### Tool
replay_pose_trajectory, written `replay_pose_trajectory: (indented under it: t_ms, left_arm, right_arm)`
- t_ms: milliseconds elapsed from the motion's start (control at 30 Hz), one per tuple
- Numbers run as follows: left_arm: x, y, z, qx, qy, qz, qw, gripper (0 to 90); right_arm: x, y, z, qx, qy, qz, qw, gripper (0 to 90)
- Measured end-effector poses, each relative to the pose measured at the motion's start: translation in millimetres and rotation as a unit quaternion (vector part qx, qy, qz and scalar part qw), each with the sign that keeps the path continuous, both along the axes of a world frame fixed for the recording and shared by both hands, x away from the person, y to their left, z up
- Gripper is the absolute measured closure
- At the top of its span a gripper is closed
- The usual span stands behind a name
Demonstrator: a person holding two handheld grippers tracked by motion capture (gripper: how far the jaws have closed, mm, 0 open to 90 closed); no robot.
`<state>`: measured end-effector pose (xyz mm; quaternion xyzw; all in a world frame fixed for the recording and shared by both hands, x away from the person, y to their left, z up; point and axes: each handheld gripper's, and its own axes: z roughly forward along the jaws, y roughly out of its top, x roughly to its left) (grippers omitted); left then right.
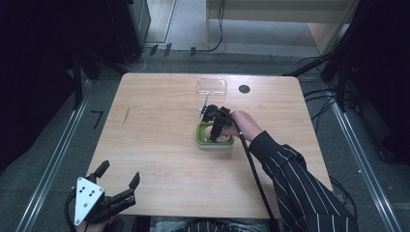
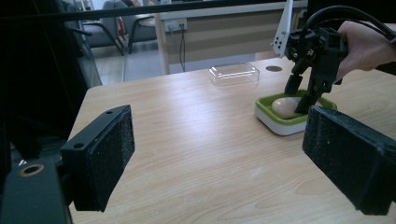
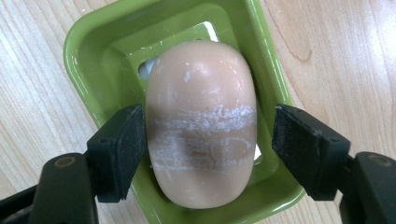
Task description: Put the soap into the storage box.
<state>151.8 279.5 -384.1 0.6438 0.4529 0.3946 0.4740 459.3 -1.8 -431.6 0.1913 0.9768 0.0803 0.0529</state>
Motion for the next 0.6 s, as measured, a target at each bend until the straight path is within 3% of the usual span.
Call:
replay_pose_trajectory:
  t_ms: [233,600]
  left_arm:
    - [0.6,-0.3,-0.1,0.004,0.002,-0.002,1.0000,9.6]
    - [1.1,2.0,-0.9,-0.001,-0.001,-0.007,1.0000,9.6]
  right_arm:
    - [-3.7,0.2,6.6,0.008,-0.005,-0.001,1.0000,23.2]
    - [-9.9,-11.5,20.6,0.014,-0.007,-0.035,0.9993,13.3]
